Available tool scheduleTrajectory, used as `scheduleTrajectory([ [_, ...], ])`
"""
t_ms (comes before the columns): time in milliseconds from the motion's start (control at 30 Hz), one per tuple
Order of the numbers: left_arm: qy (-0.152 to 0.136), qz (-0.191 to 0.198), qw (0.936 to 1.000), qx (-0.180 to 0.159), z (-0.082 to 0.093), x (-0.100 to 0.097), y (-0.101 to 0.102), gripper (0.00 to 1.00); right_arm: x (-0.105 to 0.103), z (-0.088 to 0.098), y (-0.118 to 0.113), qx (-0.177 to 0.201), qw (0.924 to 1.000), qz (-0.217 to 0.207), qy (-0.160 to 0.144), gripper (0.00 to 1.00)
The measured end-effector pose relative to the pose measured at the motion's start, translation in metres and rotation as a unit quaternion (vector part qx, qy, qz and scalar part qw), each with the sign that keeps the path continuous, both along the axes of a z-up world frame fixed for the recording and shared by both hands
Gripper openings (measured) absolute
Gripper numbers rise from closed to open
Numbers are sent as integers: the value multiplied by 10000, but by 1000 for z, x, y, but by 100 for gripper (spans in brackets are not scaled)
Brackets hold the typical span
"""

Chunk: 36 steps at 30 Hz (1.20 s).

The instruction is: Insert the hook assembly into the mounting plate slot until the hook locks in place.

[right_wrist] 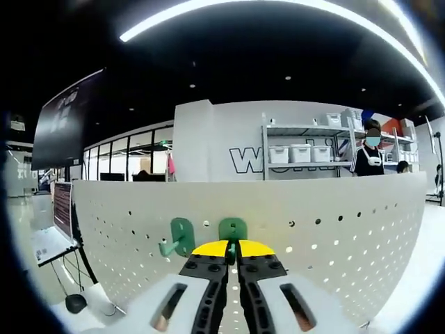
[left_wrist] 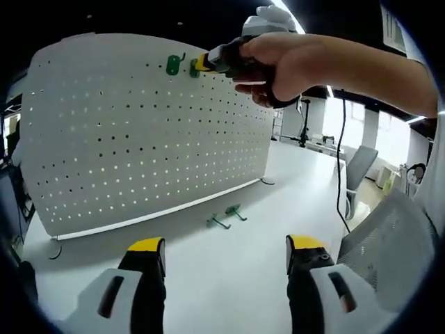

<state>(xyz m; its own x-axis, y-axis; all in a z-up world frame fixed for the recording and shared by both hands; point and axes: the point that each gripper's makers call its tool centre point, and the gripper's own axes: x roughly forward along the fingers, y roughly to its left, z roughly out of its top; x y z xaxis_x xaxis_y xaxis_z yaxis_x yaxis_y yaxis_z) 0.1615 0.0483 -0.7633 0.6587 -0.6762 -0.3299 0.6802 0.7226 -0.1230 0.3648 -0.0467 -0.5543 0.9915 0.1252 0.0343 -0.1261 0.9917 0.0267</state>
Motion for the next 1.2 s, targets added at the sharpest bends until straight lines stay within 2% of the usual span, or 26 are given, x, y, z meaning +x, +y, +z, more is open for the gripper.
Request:
scheduleTrajectory([
  [167,-19,15,10000,6,1,0,0,72,2,-3,1,27,9996,-233,179,2],
  [567,-40,-26,10000,36,2,0,-1,72,0,-4,-1,8,9997,-138,187,3],
  [767,-12,-24,10000,46,-1,0,0,72,-2,-5,3,8,9997,166,170,6],
  [933,-5,-31,10000,70,-2,0,0,73,-6,-10,12,-391,9972,617,178,11],
  [1000,-4,-34,10000,86,-3,0,1,73,-10,-13,19,-395,9949,904,198,16],
  [1067,9,-34,9999,95,-4,0,1,73,-12,-13,14,-406,9952,870,164,18],
  [1100,12,-39,9999,100,-4,0,1,73,-14,-14,16,-385,9942,995,138,19],
  [1200,25,-55,9999,115,-5,0,0,72,-17,-16,17,-412,9925,1143,141,27],
])
